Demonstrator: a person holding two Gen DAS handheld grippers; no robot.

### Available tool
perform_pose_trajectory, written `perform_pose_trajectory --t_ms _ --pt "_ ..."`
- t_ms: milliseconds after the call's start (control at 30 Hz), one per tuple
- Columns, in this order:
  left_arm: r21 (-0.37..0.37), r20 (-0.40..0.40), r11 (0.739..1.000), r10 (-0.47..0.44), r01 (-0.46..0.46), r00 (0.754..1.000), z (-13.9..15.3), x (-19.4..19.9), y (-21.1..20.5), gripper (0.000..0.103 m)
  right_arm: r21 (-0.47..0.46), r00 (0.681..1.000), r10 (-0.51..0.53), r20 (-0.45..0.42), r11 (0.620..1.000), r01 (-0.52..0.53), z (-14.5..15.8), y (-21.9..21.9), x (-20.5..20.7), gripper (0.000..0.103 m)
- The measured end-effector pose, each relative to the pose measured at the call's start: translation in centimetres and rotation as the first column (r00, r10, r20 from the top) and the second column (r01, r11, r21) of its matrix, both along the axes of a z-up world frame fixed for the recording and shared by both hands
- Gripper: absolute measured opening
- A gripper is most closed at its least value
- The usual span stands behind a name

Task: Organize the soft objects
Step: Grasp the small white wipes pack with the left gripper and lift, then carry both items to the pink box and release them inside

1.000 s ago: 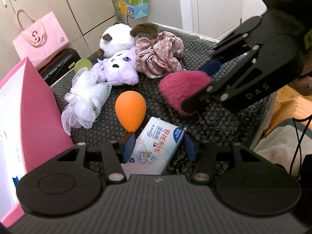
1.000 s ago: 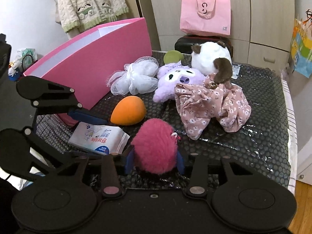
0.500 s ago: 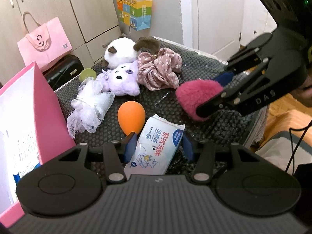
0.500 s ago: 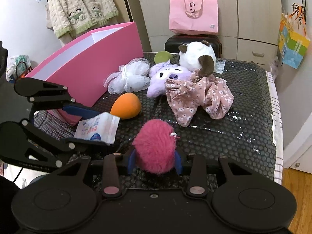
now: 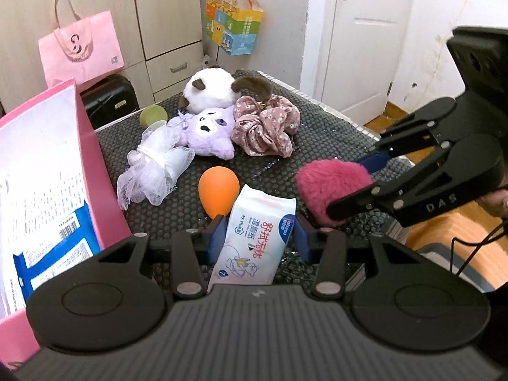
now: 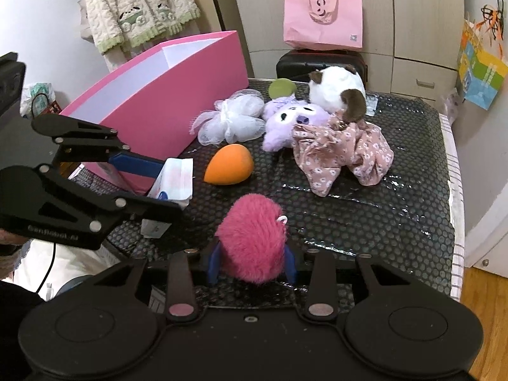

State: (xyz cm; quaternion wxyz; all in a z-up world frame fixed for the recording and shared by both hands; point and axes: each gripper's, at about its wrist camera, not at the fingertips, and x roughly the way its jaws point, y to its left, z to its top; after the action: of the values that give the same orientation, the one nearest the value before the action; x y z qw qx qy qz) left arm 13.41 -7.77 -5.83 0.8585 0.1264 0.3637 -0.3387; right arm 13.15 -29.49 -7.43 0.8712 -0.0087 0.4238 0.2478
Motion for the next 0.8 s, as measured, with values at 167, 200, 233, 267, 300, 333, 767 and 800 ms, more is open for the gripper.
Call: perform_pose_trajectory --t_ms 167,200,233,267,300,333,767,800 --pt "-0.023 -0.015 1.0 0.014 -0.014 1.0 0.0 0.2 0.4 0.043 -0.003 1.0 -0.013 -0.004 1.0 0.013 -0.1 0.2 0.3 0.044" --pt "-0.029 -0.018 1.0 0.013 -0.013 1.0 0.1 0.2 0.5 0.043 -0.003 1.0 -0.015 -0.005 1.0 0.015 0.0 0.3 0.3 0.044" --pt "-0.033 -0.019 0.999 0.012 -0.013 1.0 0.2 0.1 0.6 0.043 -0.004 1.0 -0.013 -0.005 1.0 0.013 0.0 0.3 0.3 0.044" --pt "-0.036 -0.021 0.999 0.011 -0.012 1.0 0.3 0.0 0.6 0.043 -0.005 1.0 -0.01 -0.006 1.0 0.01 0.0 0.4 0.2 0.044" --pt "-0.04 -0.022 0.999 0.009 -0.01 1.0 0.5 -0.1 0.7 0.043 -0.006 1.0 -0.004 -0.007 1.0 0.004 0.2 0.5 0.1 0.044" --pt "-0.042 -0.025 0.999 0.008 -0.009 1.0 0.6 -0.3 0.8 0.043 -0.006 1.0 0.003 -0.007 1.0 -0.003 0.2 0.6 0.1 0.044" --pt "-0.065 -0.107 0.997 0.025 -0.032 0.994 1.5 -2.2 3.1 0.043 0.012 0.993 0.109 -0.032 0.994 -0.109 1.6 2.8 -2.2 0.044" --pt "-0.068 -0.111 0.997 0.029 -0.036 0.993 1.6 -2.4 3.4 0.043 0.015 0.992 0.118 -0.033 0.993 -0.117 1.8 3.0 -2.3 0.044"
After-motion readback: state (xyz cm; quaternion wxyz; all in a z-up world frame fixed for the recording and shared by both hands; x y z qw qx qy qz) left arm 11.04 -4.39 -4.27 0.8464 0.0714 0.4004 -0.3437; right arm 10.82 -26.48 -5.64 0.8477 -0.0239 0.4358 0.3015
